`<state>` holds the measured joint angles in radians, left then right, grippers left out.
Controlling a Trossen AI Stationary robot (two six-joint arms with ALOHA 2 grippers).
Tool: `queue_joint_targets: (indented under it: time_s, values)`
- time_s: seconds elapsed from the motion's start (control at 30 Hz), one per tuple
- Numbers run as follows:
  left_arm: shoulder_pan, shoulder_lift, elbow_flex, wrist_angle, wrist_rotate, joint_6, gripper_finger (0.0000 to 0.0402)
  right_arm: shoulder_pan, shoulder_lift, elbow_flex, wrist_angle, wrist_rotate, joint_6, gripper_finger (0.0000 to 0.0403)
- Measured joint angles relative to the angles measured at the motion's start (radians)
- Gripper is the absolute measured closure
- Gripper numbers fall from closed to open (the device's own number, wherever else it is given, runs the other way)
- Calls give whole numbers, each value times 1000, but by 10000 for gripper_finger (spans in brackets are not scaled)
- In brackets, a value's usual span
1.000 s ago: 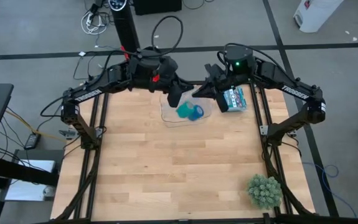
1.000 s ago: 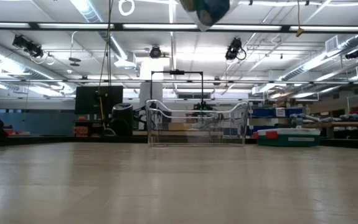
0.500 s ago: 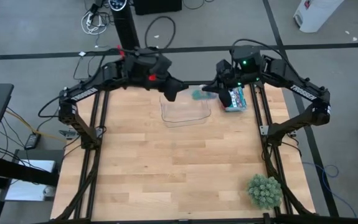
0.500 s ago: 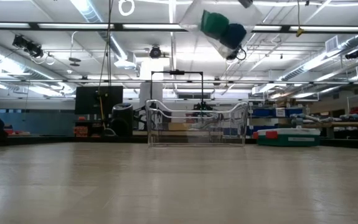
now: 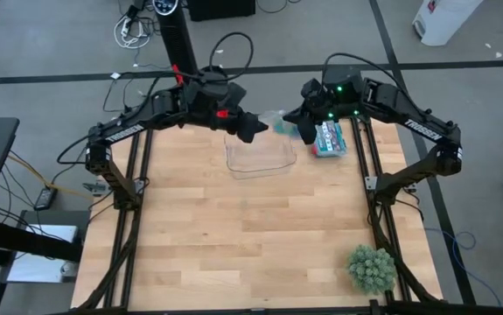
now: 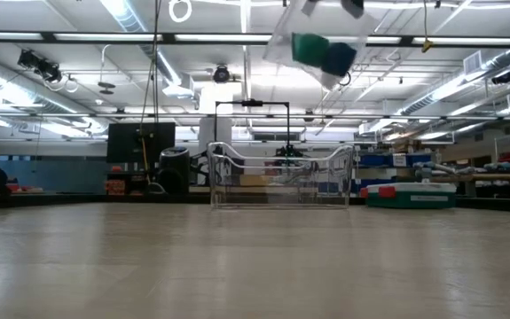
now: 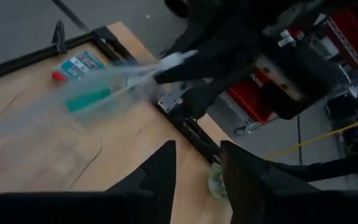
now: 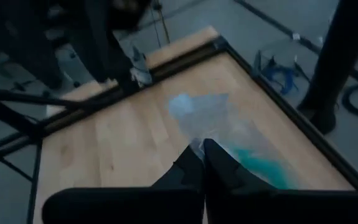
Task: Roll bandage
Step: Close the transparent zip bag
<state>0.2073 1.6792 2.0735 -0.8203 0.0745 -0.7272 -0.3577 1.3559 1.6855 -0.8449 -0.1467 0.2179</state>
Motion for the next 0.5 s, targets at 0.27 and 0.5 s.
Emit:
queue_joint_targets:
  time_s: [0.27, 0.5]
  values:
    - [2, 19, -1, -34, -89, -63, 270, 63, 0, 0, 143, -87, -17, 403]
    - [15, 20, 0, -27, -104, -63, 270, 121, 0, 0, 168, -114, -42, 403]
